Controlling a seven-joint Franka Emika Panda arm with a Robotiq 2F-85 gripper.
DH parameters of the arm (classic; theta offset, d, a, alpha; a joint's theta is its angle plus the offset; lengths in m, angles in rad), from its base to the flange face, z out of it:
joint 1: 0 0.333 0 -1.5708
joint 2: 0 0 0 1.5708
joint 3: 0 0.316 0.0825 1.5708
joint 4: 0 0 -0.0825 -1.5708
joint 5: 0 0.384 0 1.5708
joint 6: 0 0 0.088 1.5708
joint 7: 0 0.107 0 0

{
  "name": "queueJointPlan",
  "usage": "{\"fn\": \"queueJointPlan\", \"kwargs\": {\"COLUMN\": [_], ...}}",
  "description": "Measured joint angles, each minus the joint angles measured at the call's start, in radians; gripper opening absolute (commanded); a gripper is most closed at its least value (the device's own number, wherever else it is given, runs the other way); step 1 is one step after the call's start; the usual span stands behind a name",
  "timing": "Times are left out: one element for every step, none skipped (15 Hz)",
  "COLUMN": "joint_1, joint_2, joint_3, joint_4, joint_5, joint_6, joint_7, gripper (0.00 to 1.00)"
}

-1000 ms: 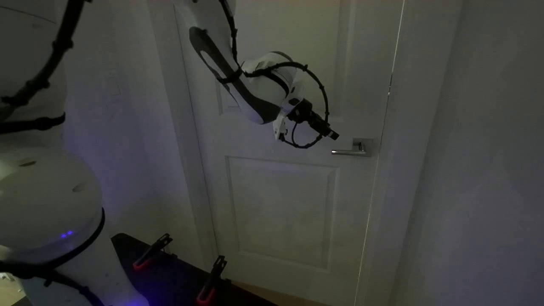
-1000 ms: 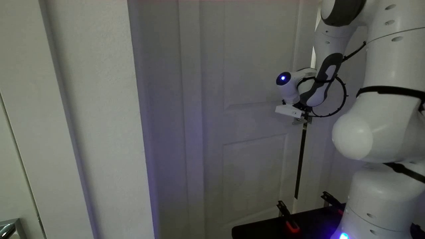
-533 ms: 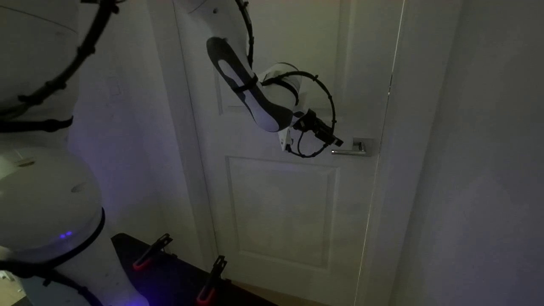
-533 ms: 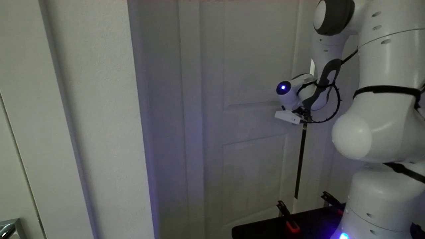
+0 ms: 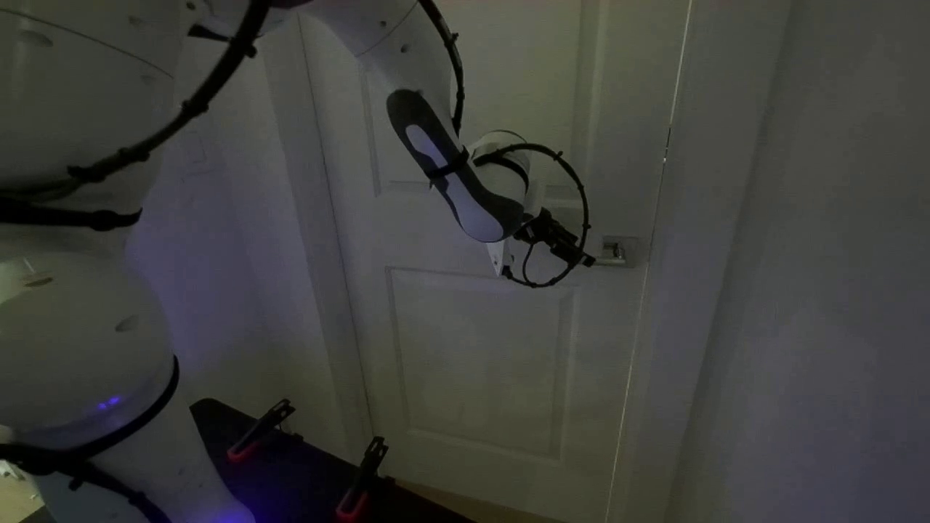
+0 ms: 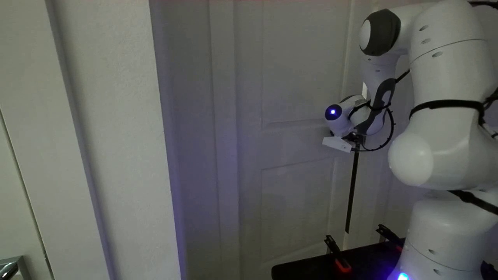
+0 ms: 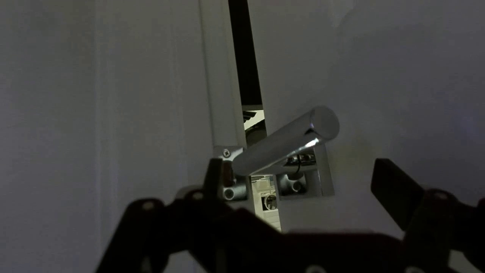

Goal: Close the door

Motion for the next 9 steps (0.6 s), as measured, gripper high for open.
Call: {"fn": "queueJointPlan", "kwargs": {"joint_1": [-0.003,-0.005,-0.009,-0.013,-0.017,-0.021,-0.026,-0.031,-0.036], "joint_2": [0.014,0.026,0.036,0.046,0.054,0.061,0.067,0.072,0.076], "joint_3": [0.000,0.000,0.000,0.000,0.000,0.000,0.000,0.000,0.000], "joint_4": [0.012,0.023,0.032,0.041,0.048,0.053,0.058,0.061,0.065], "joint_5": [-0.007,-0.014,-0.020,-0.025,-0.029,-0.032,-0.035,-0.037,-0.038], "joint_6": [0.001,0.002,0.003,0.005,0.007,0.008,0.011,0.013,0.015], "joint_7": [0.005,0.011,0.018,0.021,0.021,0.022,0.022,0.022,0.022], "gripper": [1.00,1.00,1.00,1.00,1.00,1.00,1.00,0.99,0.74]}}
